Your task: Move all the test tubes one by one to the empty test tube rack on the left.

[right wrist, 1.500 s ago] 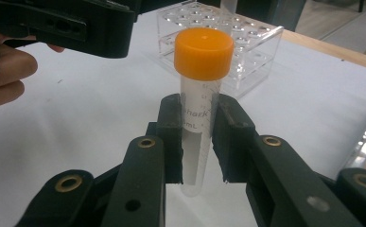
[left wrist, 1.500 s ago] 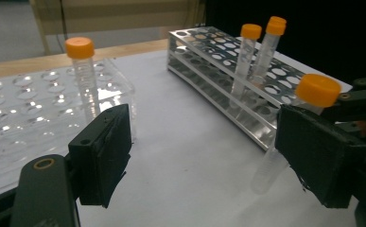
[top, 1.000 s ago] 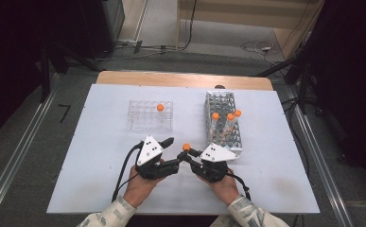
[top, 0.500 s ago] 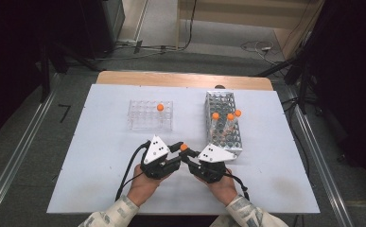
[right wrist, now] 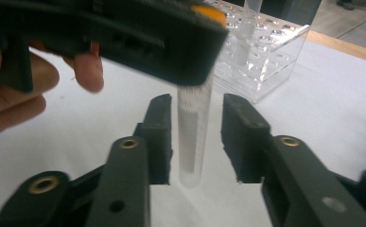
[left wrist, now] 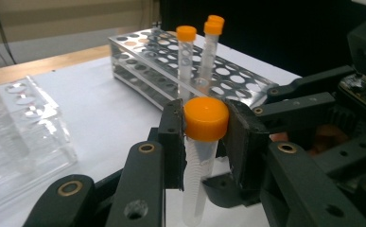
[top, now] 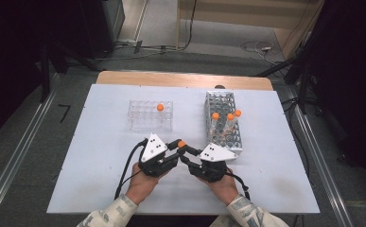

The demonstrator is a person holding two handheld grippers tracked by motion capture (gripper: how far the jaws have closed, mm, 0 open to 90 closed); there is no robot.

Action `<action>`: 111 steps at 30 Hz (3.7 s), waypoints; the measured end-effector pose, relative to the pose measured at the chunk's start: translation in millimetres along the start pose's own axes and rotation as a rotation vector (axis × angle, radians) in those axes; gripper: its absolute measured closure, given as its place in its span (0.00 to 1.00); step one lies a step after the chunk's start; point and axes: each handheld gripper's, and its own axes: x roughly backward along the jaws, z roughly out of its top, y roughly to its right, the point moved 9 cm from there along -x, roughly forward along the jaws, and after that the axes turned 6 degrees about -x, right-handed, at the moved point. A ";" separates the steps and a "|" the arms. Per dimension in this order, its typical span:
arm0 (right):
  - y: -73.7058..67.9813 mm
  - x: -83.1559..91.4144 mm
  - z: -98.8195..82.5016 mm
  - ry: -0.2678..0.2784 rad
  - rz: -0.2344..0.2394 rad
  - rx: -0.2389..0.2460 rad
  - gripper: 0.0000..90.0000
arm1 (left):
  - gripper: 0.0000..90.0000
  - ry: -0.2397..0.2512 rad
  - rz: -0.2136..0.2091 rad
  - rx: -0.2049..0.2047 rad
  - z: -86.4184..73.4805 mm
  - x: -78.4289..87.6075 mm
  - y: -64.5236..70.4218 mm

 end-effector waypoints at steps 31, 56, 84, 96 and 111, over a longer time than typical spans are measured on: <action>24.5 18.9 2.5 0.016 -0.065 -0.055 0.37 | 0.79 0.044 0.286 0.101 35.7 13.8 -110.9; 24.4 20.4 2.5 0.017 -0.066 -0.059 0.37 | 0.79 0.026 0.382 0.091 46.5 -11.9 -149.9; 24.2 19.7 1.2 0.011 -0.067 -0.060 0.37 | 0.72 -0.041 0.384 0.121 13.8 -26.6 -148.9; 30.7 20.6 1.4 0.017 -0.084 -0.068 0.38 | 0.61 -0.003 0.369 0.146 19.3 -17.1 -143.8; 52.3 26.5 3.1 0.037 -0.159 -0.081 0.39 | 0.28 0.001 0.391 0.108 7.3 3.4 -112.4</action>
